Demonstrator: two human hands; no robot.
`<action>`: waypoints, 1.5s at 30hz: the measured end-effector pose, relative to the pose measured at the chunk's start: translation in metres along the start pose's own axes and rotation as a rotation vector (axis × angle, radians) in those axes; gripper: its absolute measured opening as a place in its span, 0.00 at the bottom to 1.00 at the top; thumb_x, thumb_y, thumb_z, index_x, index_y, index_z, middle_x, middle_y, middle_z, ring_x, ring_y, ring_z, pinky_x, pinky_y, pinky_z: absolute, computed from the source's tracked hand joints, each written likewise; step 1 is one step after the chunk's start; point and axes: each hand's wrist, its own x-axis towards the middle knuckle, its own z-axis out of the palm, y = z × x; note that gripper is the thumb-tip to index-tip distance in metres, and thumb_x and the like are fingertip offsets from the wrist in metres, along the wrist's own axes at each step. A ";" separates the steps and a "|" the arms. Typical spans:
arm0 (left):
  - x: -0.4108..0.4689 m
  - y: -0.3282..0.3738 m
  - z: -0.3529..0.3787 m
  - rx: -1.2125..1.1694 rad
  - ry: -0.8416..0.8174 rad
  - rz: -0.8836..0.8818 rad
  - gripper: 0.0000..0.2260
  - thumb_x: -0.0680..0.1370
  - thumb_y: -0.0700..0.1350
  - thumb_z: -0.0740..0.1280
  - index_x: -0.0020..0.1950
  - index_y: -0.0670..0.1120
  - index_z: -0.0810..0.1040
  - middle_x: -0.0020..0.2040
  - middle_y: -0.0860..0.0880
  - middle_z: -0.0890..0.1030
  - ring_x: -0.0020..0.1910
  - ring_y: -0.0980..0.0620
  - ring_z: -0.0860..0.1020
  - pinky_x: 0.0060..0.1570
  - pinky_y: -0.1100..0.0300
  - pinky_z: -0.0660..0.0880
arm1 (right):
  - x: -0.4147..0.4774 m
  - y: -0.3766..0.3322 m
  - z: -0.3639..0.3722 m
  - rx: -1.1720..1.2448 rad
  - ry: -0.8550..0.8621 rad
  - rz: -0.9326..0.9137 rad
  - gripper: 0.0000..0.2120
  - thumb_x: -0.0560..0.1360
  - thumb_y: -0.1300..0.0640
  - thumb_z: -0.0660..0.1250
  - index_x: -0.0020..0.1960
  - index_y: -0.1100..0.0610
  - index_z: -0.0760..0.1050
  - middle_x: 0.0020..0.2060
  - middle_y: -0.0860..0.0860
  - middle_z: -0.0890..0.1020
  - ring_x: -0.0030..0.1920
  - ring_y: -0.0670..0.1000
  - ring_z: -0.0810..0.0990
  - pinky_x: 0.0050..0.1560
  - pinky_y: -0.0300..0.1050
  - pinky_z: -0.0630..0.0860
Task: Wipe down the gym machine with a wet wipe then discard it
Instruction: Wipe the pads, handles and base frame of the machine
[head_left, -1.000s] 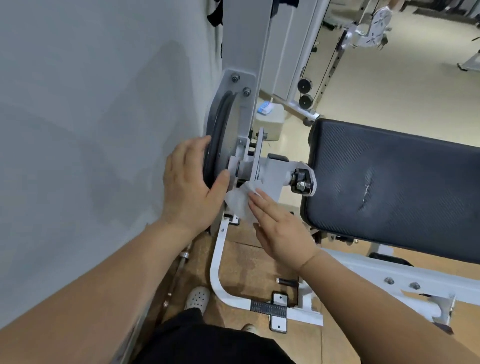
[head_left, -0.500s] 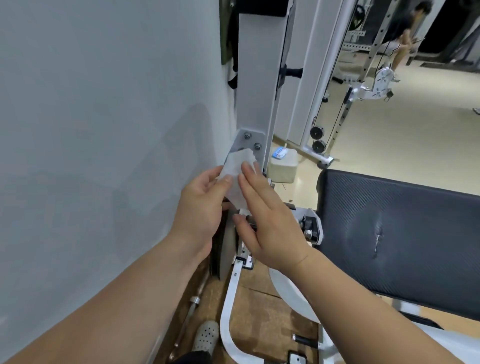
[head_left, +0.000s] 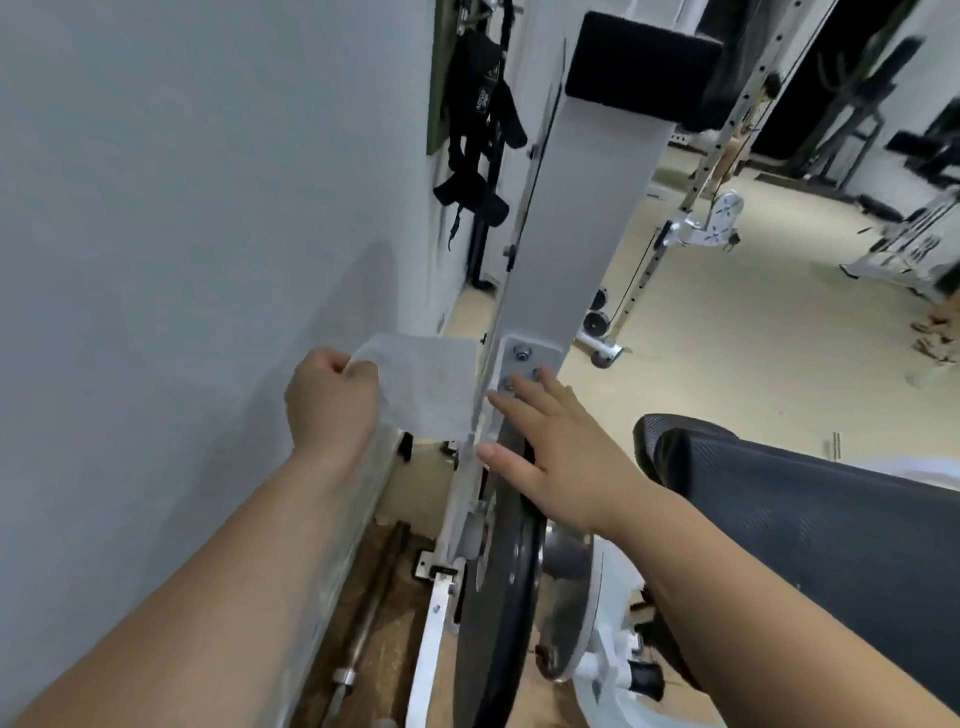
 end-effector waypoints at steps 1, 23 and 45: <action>0.004 -0.004 0.003 0.045 -0.019 0.028 0.04 0.74 0.42 0.64 0.41 0.42 0.74 0.38 0.47 0.79 0.38 0.44 0.76 0.34 0.54 0.70 | 0.008 0.000 -0.002 0.027 -0.022 0.042 0.44 0.73 0.25 0.47 0.84 0.46 0.53 0.84 0.47 0.49 0.82 0.51 0.37 0.82 0.52 0.41; -0.018 -0.048 0.104 -0.299 -1.017 0.078 0.39 0.77 0.74 0.51 0.83 0.60 0.40 0.83 0.62 0.44 0.80 0.65 0.43 0.81 0.47 0.45 | 0.025 0.009 0.001 0.249 -0.092 0.170 0.43 0.70 0.31 0.59 0.81 0.34 0.46 0.80 0.30 0.42 0.78 0.31 0.38 0.78 0.41 0.48; -0.002 -0.032 0.105 -0.141 -1.024 0.197 0.31 0.84 0.65 0.48 0.83 0.56 0.42 0.84 0.57 0.45 0.81 0.59 0.44 0.78 0.55 0.45 | 0.024 0.011 0.005 0.276 -0.062 0.172 0.44 0.72 0.31 0.61 0.82 0.39 0.48 0.81 0.33 0.47 0.79 0.32 0.43 0.81 0.45 0.49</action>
